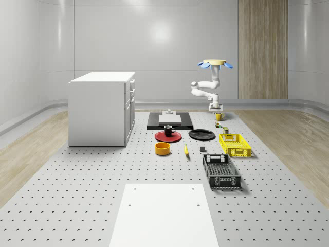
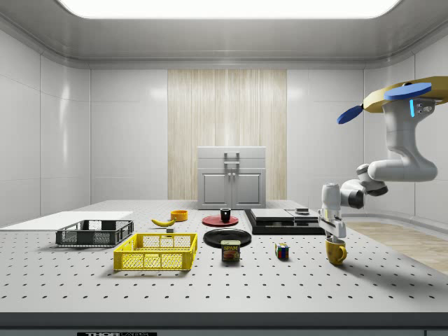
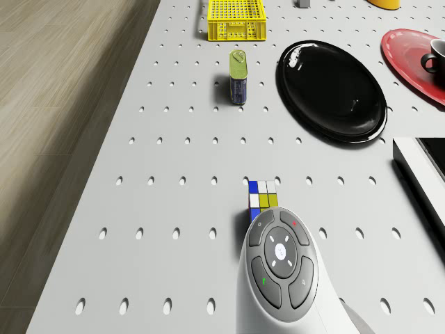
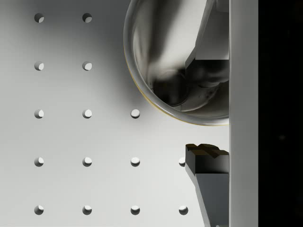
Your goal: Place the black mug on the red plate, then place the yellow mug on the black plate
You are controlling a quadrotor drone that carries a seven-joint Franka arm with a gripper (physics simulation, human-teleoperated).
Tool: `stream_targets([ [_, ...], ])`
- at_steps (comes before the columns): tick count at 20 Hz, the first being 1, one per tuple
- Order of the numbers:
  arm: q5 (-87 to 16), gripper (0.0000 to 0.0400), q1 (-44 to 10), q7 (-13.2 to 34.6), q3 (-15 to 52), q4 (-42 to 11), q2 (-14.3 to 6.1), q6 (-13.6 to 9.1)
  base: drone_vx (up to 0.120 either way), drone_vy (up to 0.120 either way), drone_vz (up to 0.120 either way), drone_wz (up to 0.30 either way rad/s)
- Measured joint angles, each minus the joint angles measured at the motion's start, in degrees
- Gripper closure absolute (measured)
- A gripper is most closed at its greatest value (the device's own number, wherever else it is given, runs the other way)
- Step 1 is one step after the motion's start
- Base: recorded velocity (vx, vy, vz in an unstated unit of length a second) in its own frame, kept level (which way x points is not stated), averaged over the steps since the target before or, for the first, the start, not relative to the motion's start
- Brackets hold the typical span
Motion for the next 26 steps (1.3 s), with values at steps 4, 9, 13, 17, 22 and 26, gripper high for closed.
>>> stream_targets([
  [4, 0.0, 0.0273, 0.0, 0.0, 0.0, 0.0, 0.1, -0.1, 0.000, 0.000, 0.000, 0.000],
  [9, -0.1, 0.0285, 0.1, -0.1, 0.0, 0.0, 0.2, -0.1, 0.000, 0.000, 0.000, 0.000],
  [13, 1.1, 0.0288, 0.4, -0.1, 1.2, -0.7, 0.1, -0.8, 0.000, 0.000, 0.040, 0.000],
  [17, 3.1, 0.0289, 1.0, -0.1, 3.4, -1.7, -0.1, -1.8, 0.000, 0.000, 0.120, 0.000],
  [22, 4.5, 0.0290, 1.3, 0.0, 4.9, -2.3, -0.2, -2.4, 0.064, -0.040, 0.120, 0.000],
  [26, 5.0, 0.0290, 1.3, 0.0, 5.4, -2.5, -0.3, -2.6, 0.120, -0.120, 0.020, 0.000],
])
